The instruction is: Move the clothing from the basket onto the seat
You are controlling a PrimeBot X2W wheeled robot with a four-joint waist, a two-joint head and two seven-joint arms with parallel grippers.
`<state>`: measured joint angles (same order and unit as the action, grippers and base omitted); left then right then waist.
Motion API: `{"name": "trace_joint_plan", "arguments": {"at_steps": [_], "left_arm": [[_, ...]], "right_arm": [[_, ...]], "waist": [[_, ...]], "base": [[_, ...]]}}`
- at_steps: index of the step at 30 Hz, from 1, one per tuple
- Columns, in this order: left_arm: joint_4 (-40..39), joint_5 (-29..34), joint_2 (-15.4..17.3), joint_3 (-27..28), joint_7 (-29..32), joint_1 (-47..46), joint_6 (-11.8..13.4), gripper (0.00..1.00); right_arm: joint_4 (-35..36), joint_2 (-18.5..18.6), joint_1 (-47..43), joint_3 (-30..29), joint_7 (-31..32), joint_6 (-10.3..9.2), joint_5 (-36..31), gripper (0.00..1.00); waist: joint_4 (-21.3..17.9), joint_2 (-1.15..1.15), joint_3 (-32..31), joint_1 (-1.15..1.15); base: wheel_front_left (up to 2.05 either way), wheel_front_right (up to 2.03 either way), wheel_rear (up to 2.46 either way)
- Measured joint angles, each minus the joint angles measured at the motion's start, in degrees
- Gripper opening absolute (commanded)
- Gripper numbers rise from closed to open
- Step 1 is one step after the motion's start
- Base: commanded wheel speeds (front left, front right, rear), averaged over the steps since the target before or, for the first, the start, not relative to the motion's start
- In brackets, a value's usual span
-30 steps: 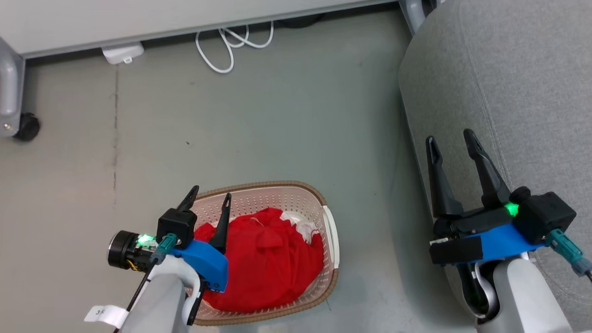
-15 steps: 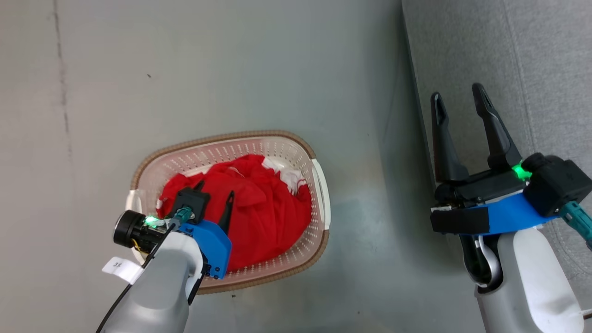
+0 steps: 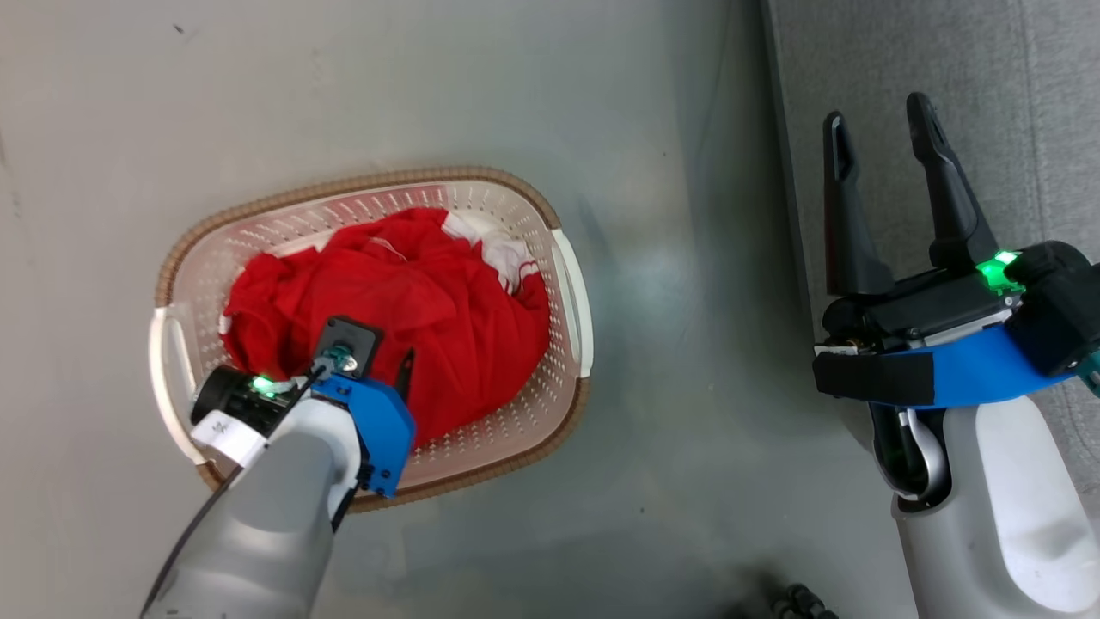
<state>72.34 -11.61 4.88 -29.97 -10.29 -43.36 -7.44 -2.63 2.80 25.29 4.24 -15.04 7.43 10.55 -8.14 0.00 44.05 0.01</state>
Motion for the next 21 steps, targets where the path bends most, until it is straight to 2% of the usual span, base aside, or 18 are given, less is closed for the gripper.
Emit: {"name": "trace_joint_plan", "arguments": {"at_steps": [3, 9, 21], "left_arm": [[0.62, 0.08, 0.94, -0.66, 1.99, -1.38, 0.01, 1.0], [1.21, 0.91, 1.81, -1.79, 5.44, -4.71, 2.37, 1.0], [1.41, 0.58, 0.59, -3.22, 7.81, -8.77, 2.44, 1.0]], "right_arm": [[0.78, -0.01, 0.42, -0.05, -0.01, -0.01, -0.01, 1.0], [2.74, -0.01, 1.68, -0.19, -0.01, 0.0, 0.02, 1.0], [5.5, -0.01, 2.44, -0.21, -0.01, 0.0, 0.63, 1.0]], "waist": [[-0.42, 0.0, 2.27, 0.0], [-1.04, 0.0, 7.4, 0.0], [-1.43, 0.0, 13.69, 0.0]], "base": [[0.0, 0.0, 0.0], [0.0, 0.0, 0.0], [0.0, 0.0, 0.0]]}}
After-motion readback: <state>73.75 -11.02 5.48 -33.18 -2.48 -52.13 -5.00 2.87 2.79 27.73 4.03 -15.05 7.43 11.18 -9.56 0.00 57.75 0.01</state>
